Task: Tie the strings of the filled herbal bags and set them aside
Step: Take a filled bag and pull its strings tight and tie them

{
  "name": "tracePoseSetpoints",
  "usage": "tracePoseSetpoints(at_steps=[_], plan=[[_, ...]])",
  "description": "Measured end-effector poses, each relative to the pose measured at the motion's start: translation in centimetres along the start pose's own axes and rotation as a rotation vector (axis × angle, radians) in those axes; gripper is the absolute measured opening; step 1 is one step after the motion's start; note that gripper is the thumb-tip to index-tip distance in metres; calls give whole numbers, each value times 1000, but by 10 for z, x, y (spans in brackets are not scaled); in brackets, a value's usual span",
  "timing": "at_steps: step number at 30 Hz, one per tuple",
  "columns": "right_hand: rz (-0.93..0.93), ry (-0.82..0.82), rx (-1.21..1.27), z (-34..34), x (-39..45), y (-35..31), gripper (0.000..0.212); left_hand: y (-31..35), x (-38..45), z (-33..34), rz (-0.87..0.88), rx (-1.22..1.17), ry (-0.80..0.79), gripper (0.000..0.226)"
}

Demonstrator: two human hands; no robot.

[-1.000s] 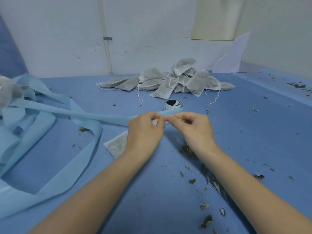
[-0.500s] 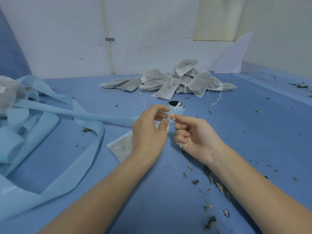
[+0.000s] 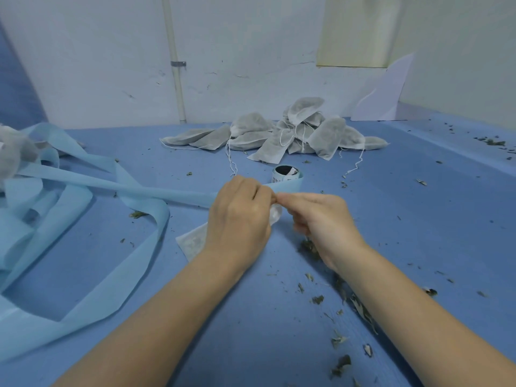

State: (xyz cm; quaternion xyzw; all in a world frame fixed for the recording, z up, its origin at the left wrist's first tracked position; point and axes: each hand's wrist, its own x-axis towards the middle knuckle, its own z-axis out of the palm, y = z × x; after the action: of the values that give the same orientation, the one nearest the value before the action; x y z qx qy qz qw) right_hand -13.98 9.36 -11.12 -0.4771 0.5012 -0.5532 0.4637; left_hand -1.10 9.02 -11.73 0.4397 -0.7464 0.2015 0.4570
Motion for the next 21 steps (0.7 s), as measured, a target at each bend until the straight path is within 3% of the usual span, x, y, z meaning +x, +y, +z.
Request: tracePoseSetpoints(at_steps=[4,13,17,21], plan=[[21,-30,83,-3,2,1,15,-1,-1,1,0,-14,7,8],[-121,-78,105,0,3,3,12,8,8,-3,-447,-301,-152,11],[-60,-133,259,10,4,2,11,11,13,-4,-605,-420,-232,16],[-110,-100,103,14,4,3,17,10,15,-6,-667,-449,-242,12]])
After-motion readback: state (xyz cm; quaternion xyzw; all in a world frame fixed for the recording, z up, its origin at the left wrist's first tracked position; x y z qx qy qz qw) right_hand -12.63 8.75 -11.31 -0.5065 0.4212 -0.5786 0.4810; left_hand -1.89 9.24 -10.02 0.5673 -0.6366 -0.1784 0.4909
